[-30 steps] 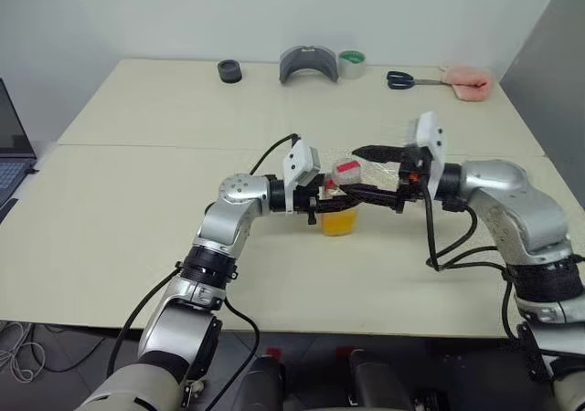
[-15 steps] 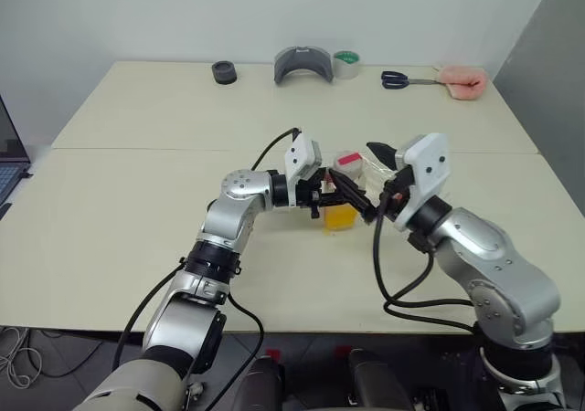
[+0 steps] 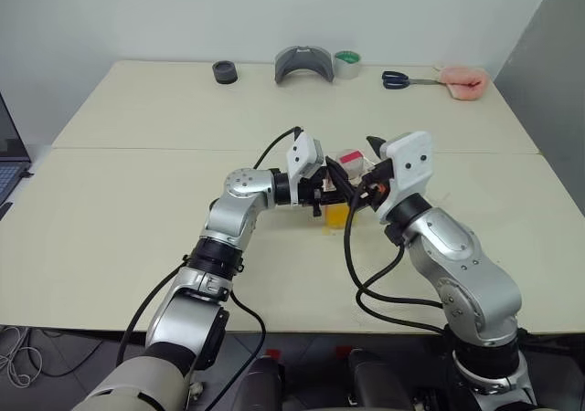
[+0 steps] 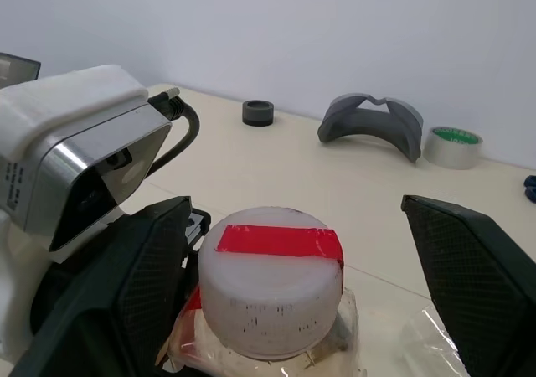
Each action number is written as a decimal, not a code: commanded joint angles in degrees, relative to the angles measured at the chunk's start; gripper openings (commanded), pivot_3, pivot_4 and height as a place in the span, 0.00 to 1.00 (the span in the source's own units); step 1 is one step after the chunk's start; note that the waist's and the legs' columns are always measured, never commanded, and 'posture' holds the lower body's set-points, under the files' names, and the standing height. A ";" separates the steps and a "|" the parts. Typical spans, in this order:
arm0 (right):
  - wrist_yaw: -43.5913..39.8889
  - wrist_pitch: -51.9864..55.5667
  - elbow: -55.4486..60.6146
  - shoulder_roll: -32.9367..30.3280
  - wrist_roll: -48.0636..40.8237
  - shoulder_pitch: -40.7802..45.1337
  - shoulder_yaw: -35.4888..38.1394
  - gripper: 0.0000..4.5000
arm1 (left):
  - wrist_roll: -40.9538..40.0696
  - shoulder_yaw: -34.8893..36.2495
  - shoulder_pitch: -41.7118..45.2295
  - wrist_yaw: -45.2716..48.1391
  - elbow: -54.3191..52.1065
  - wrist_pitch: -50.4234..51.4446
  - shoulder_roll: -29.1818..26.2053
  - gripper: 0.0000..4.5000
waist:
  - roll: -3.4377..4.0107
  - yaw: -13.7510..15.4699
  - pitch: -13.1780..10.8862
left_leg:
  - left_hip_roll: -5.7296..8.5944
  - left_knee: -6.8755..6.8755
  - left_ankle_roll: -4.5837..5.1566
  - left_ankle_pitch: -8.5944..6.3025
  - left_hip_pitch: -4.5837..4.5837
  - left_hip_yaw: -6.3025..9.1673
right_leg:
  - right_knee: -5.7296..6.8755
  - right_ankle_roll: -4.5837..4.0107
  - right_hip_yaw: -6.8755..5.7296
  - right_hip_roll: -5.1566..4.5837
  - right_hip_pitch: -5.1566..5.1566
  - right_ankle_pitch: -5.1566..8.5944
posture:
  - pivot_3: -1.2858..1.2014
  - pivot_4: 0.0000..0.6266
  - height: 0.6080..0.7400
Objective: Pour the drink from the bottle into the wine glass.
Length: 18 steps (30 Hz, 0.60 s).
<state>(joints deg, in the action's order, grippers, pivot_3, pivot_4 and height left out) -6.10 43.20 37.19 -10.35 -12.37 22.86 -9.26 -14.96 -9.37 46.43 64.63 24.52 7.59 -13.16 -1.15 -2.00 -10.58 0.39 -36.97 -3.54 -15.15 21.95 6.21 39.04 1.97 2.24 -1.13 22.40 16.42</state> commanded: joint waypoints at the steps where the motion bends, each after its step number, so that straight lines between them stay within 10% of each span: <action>1: -0.30 -1.71 0.83 0.52 0.71 0.37 -0.16 0.74 | -0.15 0.42 1.67 0.31 -1.40 -1.38 0.15 0.39 | 0.00 0.00 0.00 | 0.00 0.00 0.00 0.00 0.00 0.00 | 0.00 0.00 0.00 0.00 0.00 0.00 | 0.52 0.24 1.00; 6: -1.38 -1.47 0.58 0.28 0.56 0.08 -0.54 0.41 | -0.13 0.47 1.59 0.25 -1.51 -1.41 0.14 0.39 | 0.00 0.00 0.00 | 0.00 0.00 0.00 0.00 0.00 0.00 | 0.00 0.00 -0.01 0.00 0.00 0.00 | 0.52 0.24 1.00; 13: -7.73 -1.18 -1.50 -1.74 -3.00 0.27 -0.61 0.41 | -0.07 0.57 1.61 0.36 -1.62 -1.41 0.00 0.39 | 0.00 -0.01 0.00 | 0.00 0.00 0.00 0.00 0.00 0.00 | 0.00 0.00 -0.01 0.00 0.00 0.00 | 0.52 0.24 1.00; 18: -32.31 -4.02 -11.09 -16.99 -11.59 5.71 3.14 0.41 | -0.36 0.60 2.06 2.25 -1.66 -1.87 -0.18 0.39 | 0.02 0.01 -0.02 | 0.03 -0.03 0.02 -0.01 0.00 -0.03 | -0.02 0.00 -0.02 0.00 -0.03 0.00 | 0.52 0.24 1.00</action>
<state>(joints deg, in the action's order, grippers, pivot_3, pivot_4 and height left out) -28.83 39.01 28.75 -24.18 -20.72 27.90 -6.18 -13.95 -9.89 46.37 66.42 25.20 7.20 -13.35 -1.13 -1.99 -10.60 0.42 -36.99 -3.52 -15.16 21.94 6.20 39.00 1.98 2.20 -1.13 22.35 16.41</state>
